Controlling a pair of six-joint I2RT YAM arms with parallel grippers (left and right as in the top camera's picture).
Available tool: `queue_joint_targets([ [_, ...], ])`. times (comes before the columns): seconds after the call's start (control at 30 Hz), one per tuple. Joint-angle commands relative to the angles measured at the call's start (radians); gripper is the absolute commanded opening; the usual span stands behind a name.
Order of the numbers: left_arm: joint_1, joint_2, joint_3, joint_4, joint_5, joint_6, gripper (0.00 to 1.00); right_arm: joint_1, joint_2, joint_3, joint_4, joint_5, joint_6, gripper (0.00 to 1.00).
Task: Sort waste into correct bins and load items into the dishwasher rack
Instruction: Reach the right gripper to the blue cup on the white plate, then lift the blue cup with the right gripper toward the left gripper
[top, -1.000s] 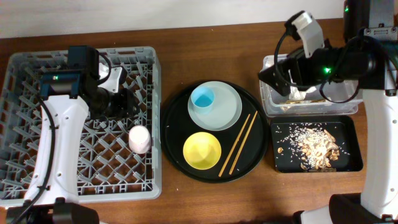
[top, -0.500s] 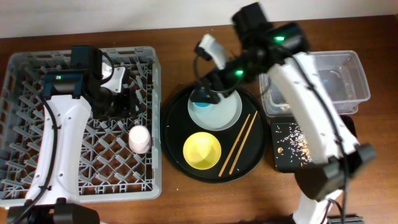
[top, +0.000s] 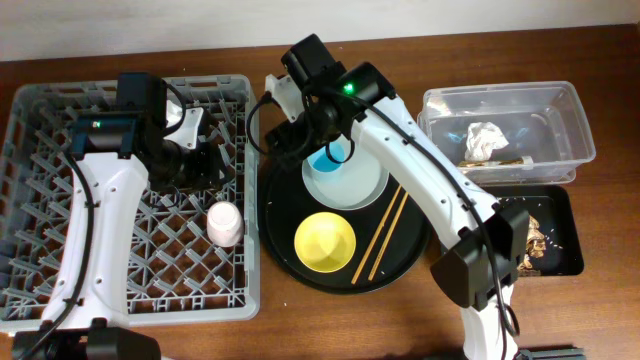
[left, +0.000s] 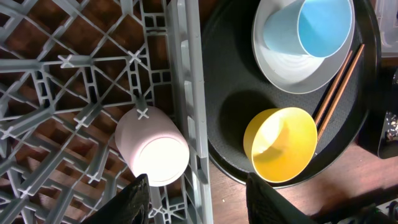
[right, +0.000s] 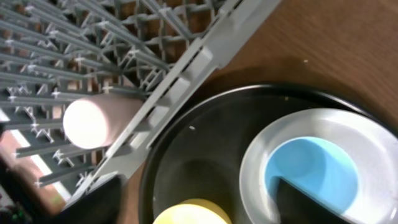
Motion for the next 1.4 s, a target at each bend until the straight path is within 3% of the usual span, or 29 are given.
queue_joint_targets([
  [0.0, 0.000, -0.013, 0.012, -0.002, -0.004, -0.002, 0.49, -0.006, 0.016, -0.008, -0.024, 0.117, 0.087, 0.25],
  [0.13, 0.000, -0.013, 0.012, -0.001, -0.014, -0.003, 0.49, 0.014, 0.034, -0.078, -0.002, 0.179, 0.123, 0.25],
  [0.33, 0.000, -0.013, 0.012, -0.002, -0.014, -0.003, 0.59, 0.016, 0.034, -0.241, 0.115, 0.235, 0.130, 0.25],
  [0.6, 0.000, -0.013, 0.012, -0.001, -0.014, -0.003, 0.61, 0.017, 0.034, -0.391, 0.223, 0.236, 0.130, 0.26],
  [0.67, 0.000, -0.013, 0.012, -0.001, -0.014, -0.003, 0.61, 0.016, 0.034, -0.392, 0.225, 0.241, 0.130, 0.13],
  [0.73, 0.000, -0.013, 0.012, 0.000, -0.014, -0.003, 0.61, 0.016, 0.027, -0.383, 0.224, 0.240, 0.130, 0.07],
  [1.0, 0.000, -0.014, 0.013, 0.010, 0.027, -0.002, 0.64, 0.006, -0.074, -0.151, -0.018, 0.250, 0.129, 0.04],
  [1.07, 0.003, -0.019, 0.013, 0.010, 0.127, 0.023, 0.72, -0.008, -0.137, -0.043, -0.114, 0.229, 0.120, 0.04],
  [1.13, 0.003, -0.028, 0.013, 0.003, 0.323, 0.140, 0.80, -0.044, -0.210, 0.043, -0.196, 0.111, 0.060, 0.04],
  [1.27, 0.025, -0.038, 0.013, -0.054, 0.830, 0.412, 0.96, -0.183, -0.394, 0.083, -0.275, -0.293, -0.094, 0.04],
  [1.37, 0.042, -0.038, 0.013, -0.074, 1.028, 0.485, 0.98, -0.299, -0.470, 0.083, -0.341, -0.566, -0.229, 0.04],
])
